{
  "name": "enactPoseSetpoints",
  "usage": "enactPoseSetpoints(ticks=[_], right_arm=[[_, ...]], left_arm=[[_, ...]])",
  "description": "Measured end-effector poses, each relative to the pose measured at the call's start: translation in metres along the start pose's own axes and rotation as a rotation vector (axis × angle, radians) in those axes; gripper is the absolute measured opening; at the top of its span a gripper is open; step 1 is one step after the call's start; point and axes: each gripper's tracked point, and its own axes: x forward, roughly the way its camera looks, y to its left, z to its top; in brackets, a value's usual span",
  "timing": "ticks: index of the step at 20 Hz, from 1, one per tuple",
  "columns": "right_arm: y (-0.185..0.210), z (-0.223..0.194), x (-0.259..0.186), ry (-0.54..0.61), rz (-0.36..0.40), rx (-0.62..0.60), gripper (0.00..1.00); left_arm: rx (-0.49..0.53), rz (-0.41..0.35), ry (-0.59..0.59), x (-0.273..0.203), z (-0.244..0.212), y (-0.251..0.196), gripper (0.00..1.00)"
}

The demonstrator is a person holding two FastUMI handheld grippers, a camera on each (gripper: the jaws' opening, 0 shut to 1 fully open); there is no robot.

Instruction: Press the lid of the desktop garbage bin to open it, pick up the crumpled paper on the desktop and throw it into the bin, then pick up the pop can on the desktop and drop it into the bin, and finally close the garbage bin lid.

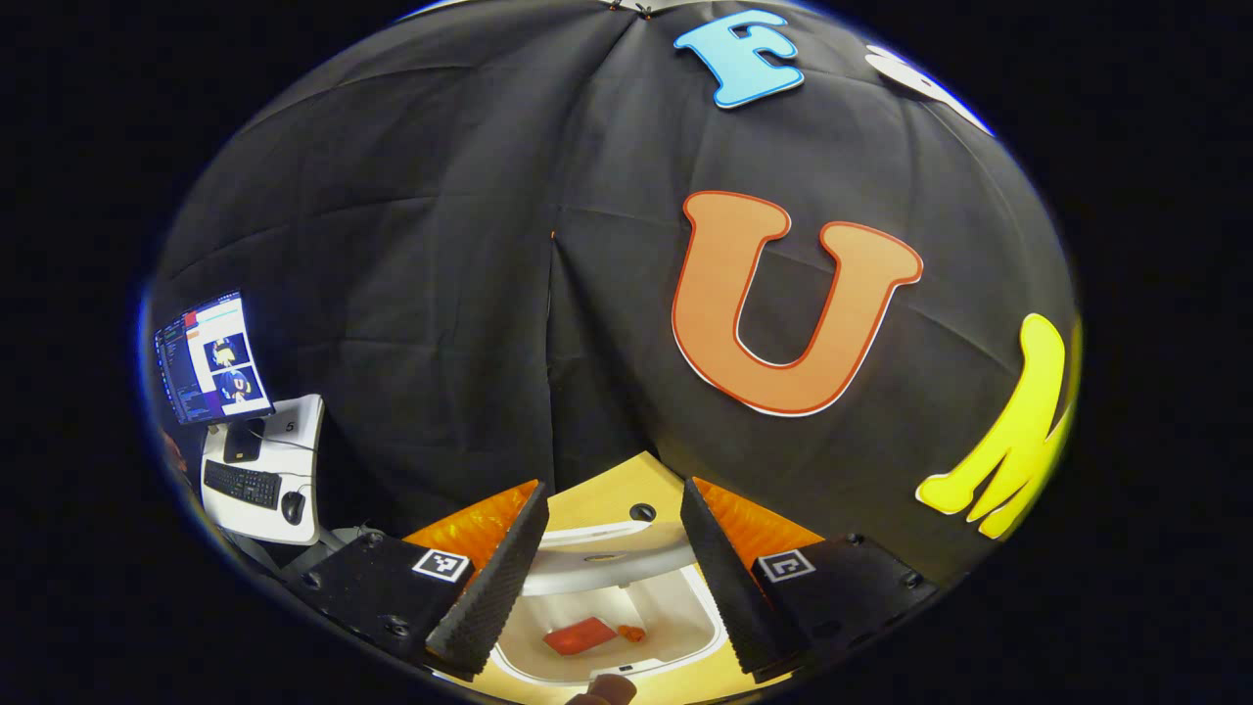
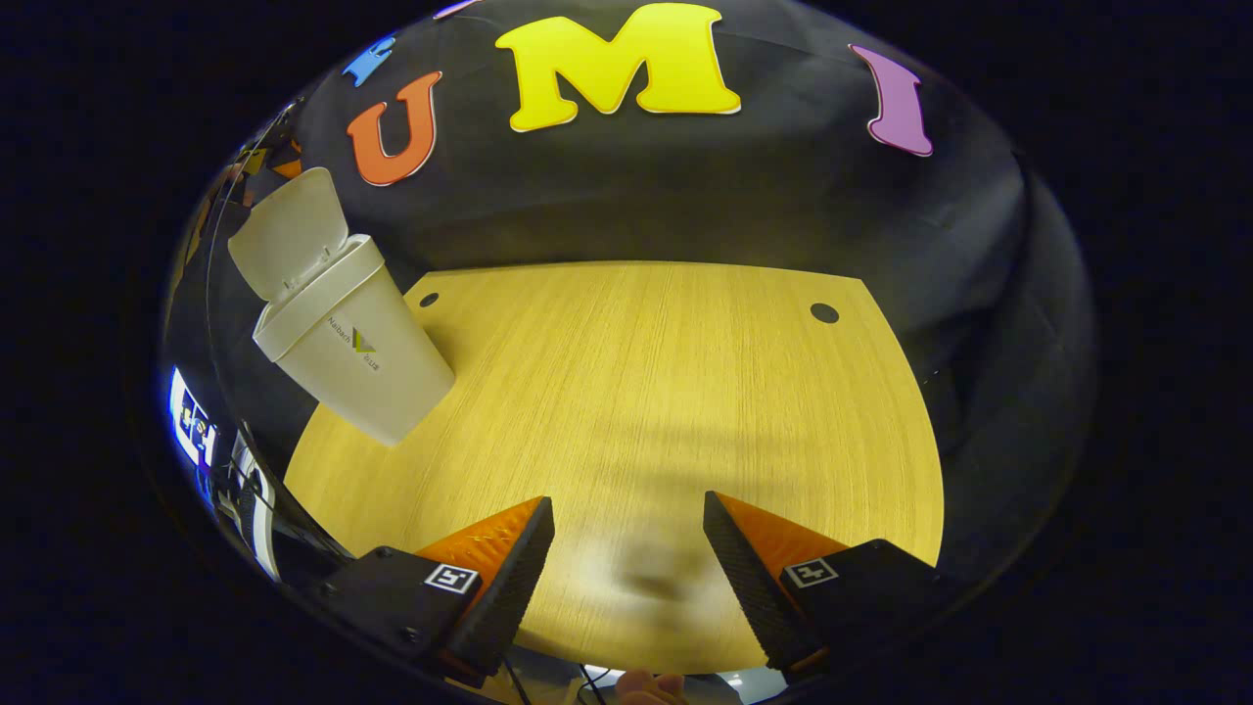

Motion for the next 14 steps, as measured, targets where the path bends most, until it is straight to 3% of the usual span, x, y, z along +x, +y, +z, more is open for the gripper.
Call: enactPoseSetpoints(ticks=[9,14], right_arm=[[-0.011,-0.014,0.006,-0.008,0.143,-0.065,0.97],[-0.028,-0.028,0.008,0.015,0.165,-0.078,0.97]], left_arm=[[0.023,0.043,0.051,-0.017,-0.098,-0.016,0.91],[0.071,0.091,0.059,-0.014,-0.136,-0.019,0.92]])
